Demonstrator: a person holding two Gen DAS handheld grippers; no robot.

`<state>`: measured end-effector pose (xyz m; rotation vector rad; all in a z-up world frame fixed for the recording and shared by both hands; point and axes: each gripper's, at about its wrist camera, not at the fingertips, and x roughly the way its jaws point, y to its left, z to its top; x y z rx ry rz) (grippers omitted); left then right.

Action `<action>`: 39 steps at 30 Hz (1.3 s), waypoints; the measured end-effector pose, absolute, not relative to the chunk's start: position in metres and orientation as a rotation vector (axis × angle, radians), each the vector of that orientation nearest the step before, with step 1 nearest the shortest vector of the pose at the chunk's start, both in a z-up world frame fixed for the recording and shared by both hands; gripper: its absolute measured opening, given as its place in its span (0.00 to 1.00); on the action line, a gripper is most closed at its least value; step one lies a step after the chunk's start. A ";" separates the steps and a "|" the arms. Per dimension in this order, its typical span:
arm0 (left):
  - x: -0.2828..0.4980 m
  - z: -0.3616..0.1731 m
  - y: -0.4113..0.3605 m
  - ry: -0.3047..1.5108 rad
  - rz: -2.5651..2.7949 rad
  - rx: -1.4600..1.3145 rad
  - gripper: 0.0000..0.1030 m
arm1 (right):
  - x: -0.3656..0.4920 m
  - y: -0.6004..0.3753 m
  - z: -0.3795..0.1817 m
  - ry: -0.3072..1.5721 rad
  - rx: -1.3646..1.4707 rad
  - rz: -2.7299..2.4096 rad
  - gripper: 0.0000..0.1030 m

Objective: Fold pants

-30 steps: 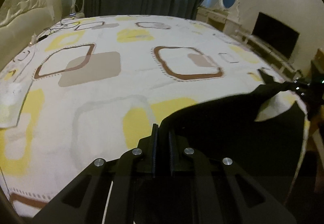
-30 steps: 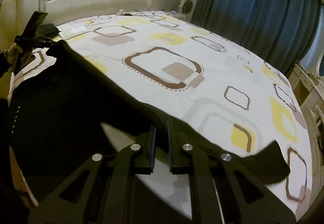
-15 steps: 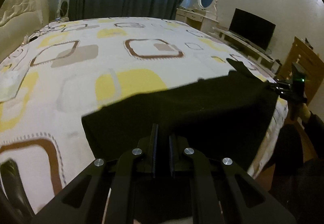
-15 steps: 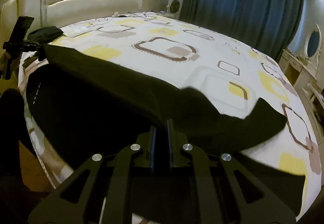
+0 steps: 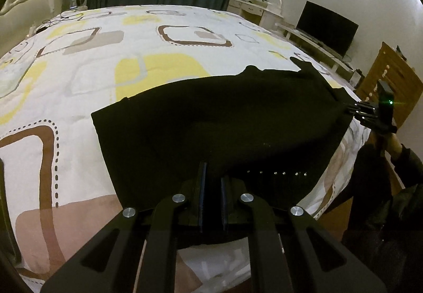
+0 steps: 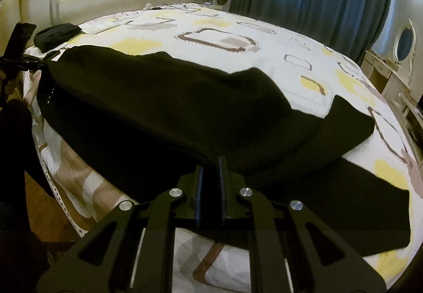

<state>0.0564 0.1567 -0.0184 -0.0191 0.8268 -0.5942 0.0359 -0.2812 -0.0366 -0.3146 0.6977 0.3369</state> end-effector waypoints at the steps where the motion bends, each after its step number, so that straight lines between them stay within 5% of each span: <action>1: 0.055 -0.019 0.157 0.826 -0.595 -0.015 0.09 | 0.036 -0.281 -0.037 0.700 -0.316 0.337 0.10; 19: 0.029 -0.018 0.164 0.883 -0.636 0.112 0.19 | 0.023 -0.285 -0.044 0.770 -0.324 0.387 0.18; 21: 0.025 -0.016 0.165 0.884 -0.630 0.144 0.19 | 0.021 -0.286 -0.043 0.778 -0.334 0.390 0.23; 23: 0.020 -0.016 0.168 0.889 -0.606 0.183 0.20 | 0.018 -0.292 -0.042 0.787 -0.322 0.385 0.47; 31: 0.039 0.009 0.182 0.813 -0.493 0.110 0.20 | 0.025 -0.334 0.002 0.738 -0.151 0.304 0.48; 35: 0.071 0.029 0.148 0.761 -0.521 0.084 0.21 | 0.071 -0.362 0.042 0.698 -0.044 0.203 0.60; 36: 0.081 0.030 0.139 0.761 -0.529 0.073 0.22 | 0.092 -0.371 0.050 0.696 -0.017 0.170 0.61; 39: 0.112 0.023 0.107 0.763 -0.539 0.037 0.46 | 0.159 -0.391 0.056 0.765 0.009 0.012 0.61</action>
